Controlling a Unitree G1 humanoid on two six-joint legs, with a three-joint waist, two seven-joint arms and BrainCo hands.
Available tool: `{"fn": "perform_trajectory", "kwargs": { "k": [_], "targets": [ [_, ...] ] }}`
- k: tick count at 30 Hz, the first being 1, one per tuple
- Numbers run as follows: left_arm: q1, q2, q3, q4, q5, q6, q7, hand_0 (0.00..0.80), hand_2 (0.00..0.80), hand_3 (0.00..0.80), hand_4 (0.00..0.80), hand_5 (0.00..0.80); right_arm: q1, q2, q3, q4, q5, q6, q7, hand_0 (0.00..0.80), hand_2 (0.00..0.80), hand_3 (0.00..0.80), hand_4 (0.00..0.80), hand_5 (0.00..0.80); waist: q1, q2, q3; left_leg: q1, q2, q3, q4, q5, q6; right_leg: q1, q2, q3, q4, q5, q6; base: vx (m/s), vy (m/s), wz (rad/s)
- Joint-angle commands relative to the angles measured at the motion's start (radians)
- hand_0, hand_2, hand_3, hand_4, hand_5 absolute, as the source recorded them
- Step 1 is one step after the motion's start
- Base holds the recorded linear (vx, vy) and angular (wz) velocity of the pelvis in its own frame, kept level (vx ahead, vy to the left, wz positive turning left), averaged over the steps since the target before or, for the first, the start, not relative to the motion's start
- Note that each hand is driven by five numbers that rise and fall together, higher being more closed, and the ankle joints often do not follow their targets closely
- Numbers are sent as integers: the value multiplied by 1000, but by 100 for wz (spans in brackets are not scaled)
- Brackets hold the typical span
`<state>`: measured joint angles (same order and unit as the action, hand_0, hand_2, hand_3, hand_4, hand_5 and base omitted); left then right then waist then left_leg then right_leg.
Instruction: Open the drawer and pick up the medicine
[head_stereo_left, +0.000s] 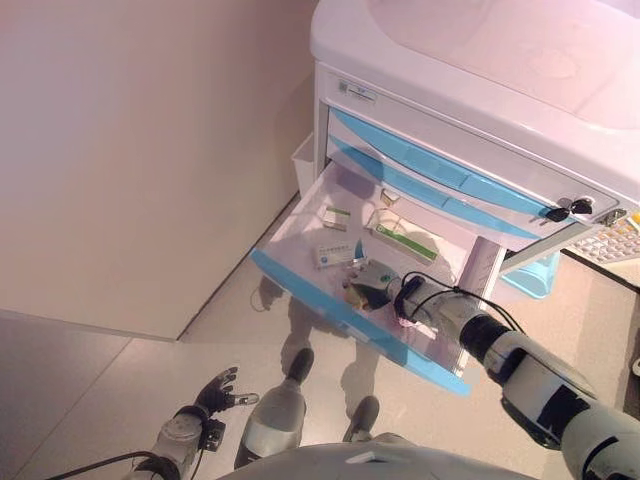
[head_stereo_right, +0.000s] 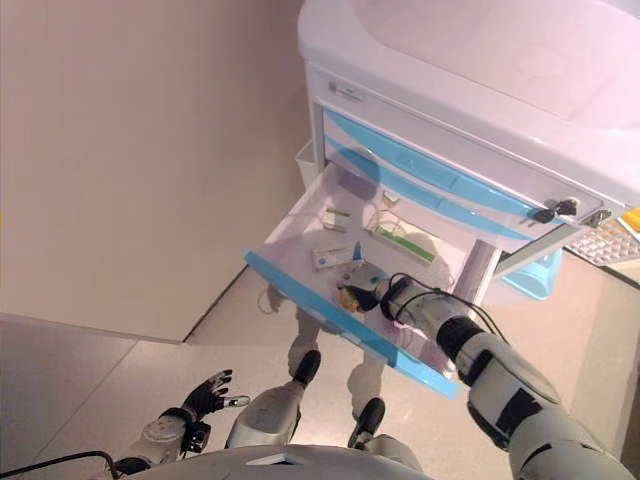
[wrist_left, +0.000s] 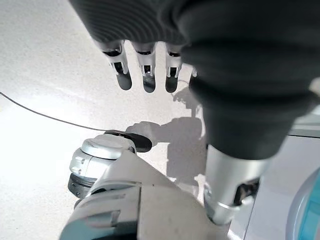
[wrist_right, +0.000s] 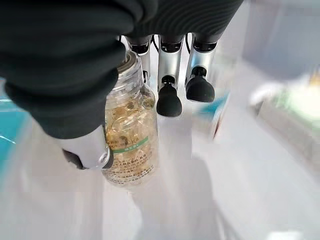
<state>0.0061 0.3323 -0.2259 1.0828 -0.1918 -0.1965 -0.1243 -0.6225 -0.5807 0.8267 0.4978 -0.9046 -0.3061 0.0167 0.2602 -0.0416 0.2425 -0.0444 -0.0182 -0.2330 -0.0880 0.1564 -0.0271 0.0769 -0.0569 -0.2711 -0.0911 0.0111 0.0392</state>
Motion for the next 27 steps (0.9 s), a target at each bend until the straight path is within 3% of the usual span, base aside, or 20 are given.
{"fn": "perform_trajectory", "kwargs": {
  "k": [1,4,6,10,14,20,27],
  "targets": [
    [26,42,41,24,26,4,-1,0,0,0,0,0,-25,-144,-65,-303,301,41,236,800,800,800,800,800,-51,-67,-27,37,-37,27,12,-118,41,-38,-14,73,70,23,37,33,57,-22],
    [44,36,66,34,27,1,2,0,0,0,0,0,-9,-256,-176,-468,482,61,353,800,800,800,800,800,-78,-76,-44,50,-32,47,9,-124,44,-36,-11,95,71,23,38,33,65,-31],
    [63,30,88,35,24,3,7,0,0,0,0,0,-19,-362,-332,-572,722,76,434,800,800,800,800,800,-107,-85,-65,65,-26,71,8,-133,44,-34,-10,115,77,21,38,43,69,-28],
    [75,23,95,33,22,6,16,0,0,0,0,0,-126,-431,-460,-501,972,62,412,800,800,800,800,800,-128,-94,-87,86,-26,90,9,-149,44,-26,-9,136,83,17,39,24,44,-27],
    [81,12,90,25,19,15,17,0,0,0,0,0,-233,-445,-548,-380,1040,85,262,800,800,800,800,800,-137,-92,-112,107,-31,104,14,-165,46,-9,-12,150,80,17,41,37,65,-16],
    [77,16,58,67,3,18,15,0,0,0,0,0,-389,-505,-521,-142,1068,170,118,800,800,800,800,800,-126,-92,-131,126,-35,108,18,-172,46,9,-14,150,78,19,42,46,44,0],
    [81,38,28,69,-18,34,20,0,0,0,0,0,-578,-535,-346,172,1043,239,134,800,800,800,800,800,-83,-99,-122,127,-43,82,25,-171,43,20,-19,126,74,19,41,49,13,4]
  ]
}}
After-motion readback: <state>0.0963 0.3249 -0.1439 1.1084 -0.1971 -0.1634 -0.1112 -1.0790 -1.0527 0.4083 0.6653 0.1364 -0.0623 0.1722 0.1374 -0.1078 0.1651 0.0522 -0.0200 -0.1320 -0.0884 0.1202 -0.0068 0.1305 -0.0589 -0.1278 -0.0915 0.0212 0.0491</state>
